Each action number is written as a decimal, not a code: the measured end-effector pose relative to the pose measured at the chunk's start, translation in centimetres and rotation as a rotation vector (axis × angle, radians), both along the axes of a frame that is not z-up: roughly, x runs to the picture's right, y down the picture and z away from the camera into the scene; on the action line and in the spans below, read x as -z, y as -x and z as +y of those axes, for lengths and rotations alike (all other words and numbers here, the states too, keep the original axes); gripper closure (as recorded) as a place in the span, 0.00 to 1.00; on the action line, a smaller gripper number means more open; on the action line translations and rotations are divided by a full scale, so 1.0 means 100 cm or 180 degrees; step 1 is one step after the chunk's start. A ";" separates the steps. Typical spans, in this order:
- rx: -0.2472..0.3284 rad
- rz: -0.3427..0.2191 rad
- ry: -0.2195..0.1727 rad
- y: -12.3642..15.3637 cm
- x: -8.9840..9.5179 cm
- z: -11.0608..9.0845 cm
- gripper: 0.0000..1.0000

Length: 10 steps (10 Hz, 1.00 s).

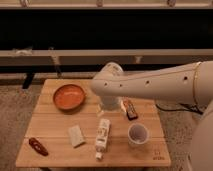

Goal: Place the white sponge in the ceramic cup

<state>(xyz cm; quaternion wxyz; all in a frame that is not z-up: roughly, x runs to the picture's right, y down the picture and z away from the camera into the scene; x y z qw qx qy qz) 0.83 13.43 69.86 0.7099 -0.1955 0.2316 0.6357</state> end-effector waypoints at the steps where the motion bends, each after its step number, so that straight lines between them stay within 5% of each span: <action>1: 0.0140 -0.0138 0.0043 0.025 0.007 0.018 0.20; 4: 0.0511 -0.0584 0.0158 0.100 0.017 0.059 0.20; 7: 0.0852 -0.0982 0.0237 0.160 0.002 0.085 0.20; 10: 0.1014 -0.1138 0.0279 0.183 -0.018 0.097 0.20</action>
